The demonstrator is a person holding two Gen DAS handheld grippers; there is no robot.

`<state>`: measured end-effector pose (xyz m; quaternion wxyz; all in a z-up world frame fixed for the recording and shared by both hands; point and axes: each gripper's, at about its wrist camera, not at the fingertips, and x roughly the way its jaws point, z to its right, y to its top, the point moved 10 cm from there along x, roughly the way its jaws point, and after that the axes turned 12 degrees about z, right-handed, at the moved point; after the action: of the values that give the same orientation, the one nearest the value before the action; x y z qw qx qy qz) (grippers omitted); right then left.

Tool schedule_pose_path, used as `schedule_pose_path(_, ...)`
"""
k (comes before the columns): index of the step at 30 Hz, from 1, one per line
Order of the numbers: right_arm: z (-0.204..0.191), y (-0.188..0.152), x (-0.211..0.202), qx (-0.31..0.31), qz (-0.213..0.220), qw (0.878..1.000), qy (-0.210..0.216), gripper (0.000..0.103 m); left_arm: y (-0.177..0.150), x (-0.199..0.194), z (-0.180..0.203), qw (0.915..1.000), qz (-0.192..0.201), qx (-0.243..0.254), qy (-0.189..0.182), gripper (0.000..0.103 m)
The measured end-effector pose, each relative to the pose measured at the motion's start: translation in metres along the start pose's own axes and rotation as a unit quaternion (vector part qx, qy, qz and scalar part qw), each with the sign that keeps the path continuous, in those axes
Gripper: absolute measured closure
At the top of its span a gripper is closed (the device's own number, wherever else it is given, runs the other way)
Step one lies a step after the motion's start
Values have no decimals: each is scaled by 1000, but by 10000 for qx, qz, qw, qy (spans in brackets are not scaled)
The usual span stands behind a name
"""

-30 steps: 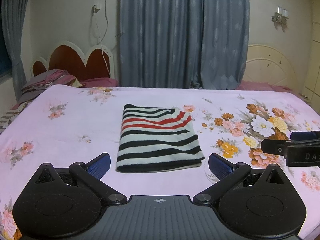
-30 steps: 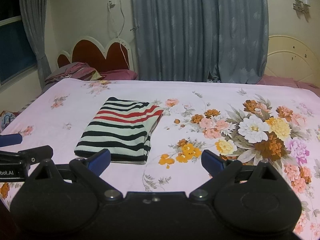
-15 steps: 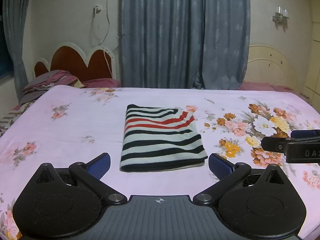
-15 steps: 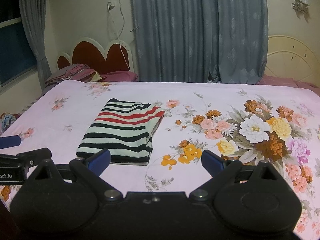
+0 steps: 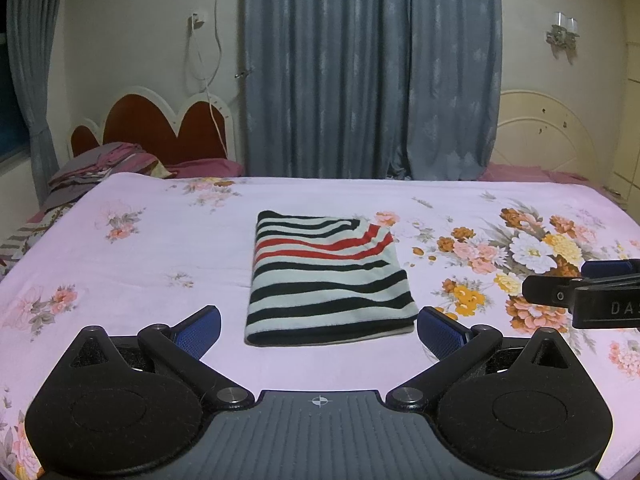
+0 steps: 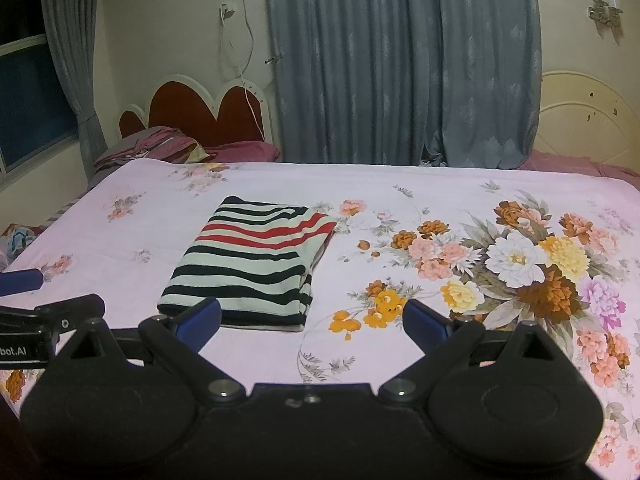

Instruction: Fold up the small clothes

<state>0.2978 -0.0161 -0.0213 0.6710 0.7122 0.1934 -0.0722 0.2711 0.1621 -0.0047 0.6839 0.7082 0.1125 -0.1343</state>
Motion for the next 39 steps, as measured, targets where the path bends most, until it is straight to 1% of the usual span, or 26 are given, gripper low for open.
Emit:
schedule_pose_path(19,0,-2,2,32,-22,10000,3,6,1,4,1,9999,8,125,-44,0)
schedule_pose_path(39,-1,0,4,29,-16,10000,24,6,4,5,0,9998,58,155,-60,0)
